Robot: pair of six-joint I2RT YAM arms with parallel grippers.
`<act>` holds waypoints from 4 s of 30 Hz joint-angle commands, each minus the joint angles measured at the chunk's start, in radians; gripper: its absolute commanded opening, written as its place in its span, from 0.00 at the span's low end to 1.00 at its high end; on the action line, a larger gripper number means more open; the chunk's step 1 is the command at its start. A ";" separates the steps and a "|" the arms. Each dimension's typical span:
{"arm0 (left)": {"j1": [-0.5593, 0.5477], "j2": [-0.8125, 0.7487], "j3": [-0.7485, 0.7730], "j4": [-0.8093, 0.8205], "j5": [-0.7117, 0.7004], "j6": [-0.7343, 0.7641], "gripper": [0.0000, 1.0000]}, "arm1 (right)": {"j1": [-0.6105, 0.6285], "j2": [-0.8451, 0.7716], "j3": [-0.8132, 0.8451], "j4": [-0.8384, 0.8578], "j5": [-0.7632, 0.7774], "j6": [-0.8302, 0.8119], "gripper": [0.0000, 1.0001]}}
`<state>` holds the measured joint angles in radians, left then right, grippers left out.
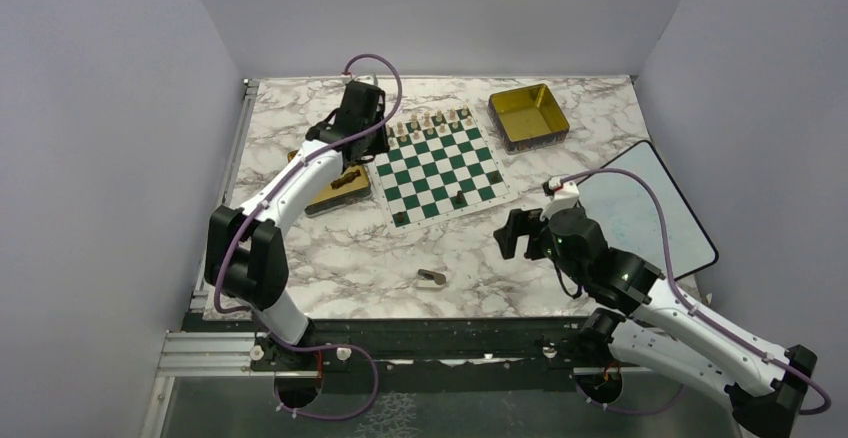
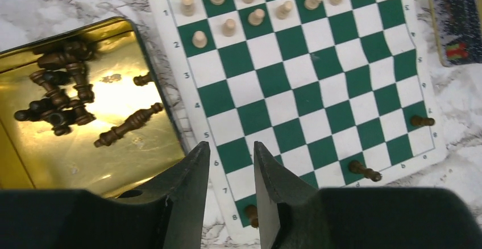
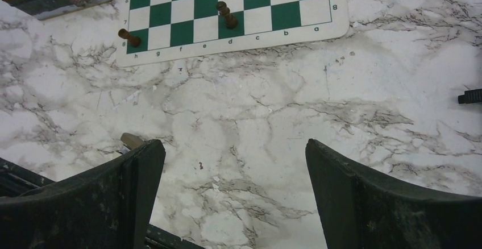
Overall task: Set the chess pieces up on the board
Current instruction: Pick up the chess piece from the storage box, then place the chess piece at the center of the board.
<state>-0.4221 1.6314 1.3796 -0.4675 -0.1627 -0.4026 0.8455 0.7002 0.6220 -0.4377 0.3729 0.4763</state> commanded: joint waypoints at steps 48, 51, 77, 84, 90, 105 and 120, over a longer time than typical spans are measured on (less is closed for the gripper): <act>0.368 0.271 -0.019 0.033 -0.019 0.140 0.19 | 0.007 -0.021 0.040 0.007 0.017 -0.054 0.98; 0.367 0.262 -0.017 0.031 -0.021 0.143 0.17 | 0.007 -0.022 0.035 0.007 0.015 -0.055 0.98; 0.353 0.050 0.003 -0.112 0.094 0.102 0.13 | 0.007 -0.034 0.021 -0.013 -0.009 0.005 0.98; 0.247 -0.038 -0.012 -0.128 0.116 0.094 0.13 | 0.006 -0.043 0.032 -0.067 0.040 0.033 0.98; 0.073 -0.094 -0.022 -0.151 0.111 0.090 0.13 | 0.007 -0.060 0.042 -0.122 0.098 0.069 0.99; -0.386 -0.017 -0.082 -0.114 -0.022 -0.089 0.13 | 0.007 -0.101 0.039 -0.153 0.164 0.096 1.00; -0.522 0.212 -0.013 -0.051 -0.051 -0.156 0.14 | 0.007 -0.148 0.031 -0.190 0.159 0.155 1.00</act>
<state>-0.9298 1.8359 1.3346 -0.5621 -0.1852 -0.5388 0.8455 0.5678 0.6518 -0.6003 0.4980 0.6132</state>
